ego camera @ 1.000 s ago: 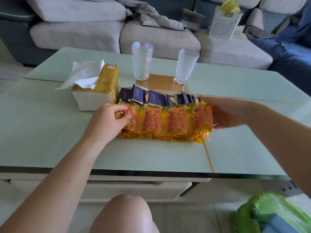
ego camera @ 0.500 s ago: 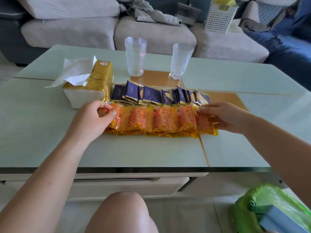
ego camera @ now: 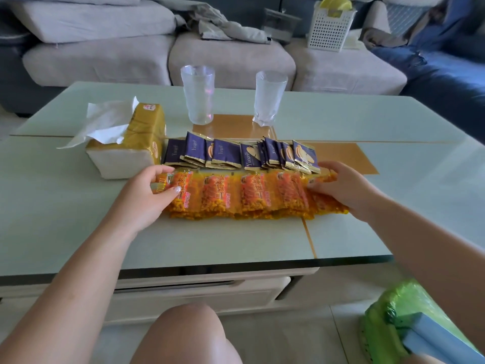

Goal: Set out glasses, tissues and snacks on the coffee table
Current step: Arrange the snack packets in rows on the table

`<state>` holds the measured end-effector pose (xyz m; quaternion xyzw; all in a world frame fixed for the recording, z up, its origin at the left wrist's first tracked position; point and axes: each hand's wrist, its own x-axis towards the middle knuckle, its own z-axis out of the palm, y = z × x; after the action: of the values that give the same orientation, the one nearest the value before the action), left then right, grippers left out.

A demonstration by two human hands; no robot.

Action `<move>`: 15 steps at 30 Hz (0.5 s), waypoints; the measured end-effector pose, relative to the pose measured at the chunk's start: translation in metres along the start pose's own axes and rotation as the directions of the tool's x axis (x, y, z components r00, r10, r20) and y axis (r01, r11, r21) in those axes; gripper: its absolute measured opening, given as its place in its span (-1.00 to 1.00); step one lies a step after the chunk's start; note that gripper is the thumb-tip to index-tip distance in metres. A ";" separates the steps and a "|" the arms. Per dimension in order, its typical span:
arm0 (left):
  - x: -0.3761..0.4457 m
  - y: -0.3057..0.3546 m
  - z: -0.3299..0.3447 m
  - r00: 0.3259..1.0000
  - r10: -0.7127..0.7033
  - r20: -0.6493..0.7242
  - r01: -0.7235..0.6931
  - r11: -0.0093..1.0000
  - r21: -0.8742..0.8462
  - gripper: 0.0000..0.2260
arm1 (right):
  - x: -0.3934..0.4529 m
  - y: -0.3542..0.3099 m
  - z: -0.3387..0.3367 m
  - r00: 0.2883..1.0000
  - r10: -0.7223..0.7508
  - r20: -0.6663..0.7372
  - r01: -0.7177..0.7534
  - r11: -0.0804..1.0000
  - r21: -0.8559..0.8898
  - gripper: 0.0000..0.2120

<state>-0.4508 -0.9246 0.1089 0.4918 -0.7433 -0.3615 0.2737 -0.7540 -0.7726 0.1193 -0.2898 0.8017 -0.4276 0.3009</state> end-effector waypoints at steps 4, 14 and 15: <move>-0.004 0.006 0.007 0.992 0.125 -0.023 -0.117 0.971 0.210 -0.57 | -0.001 0.013 -0.015 0.998 0.018 -0.052 -0.015 0.998 0.060 -0.38; -0.014 0.031 0.026 0.886 0.419 0.197 -0.461 0.761 0.456 -0.66 | -0.032 -0.012 0.006 0.888 -0.452 0.083 0.425 0.741 -0.520 -0.63; -0.015 0.030 0.030 0.886 0.390 0.249 -0.463 0.753 0.467 -0.63 | -0.035 -0.010 0.012 0.872 -0.465 0.152 0.467 0.700 -0.540 -0.61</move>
<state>-0.4841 -0.8952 0.1145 0.3380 -0.9215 -0.1101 0.1564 -0.7204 -0.7583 0.1310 -0.5590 0.7908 -0.2344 0.0856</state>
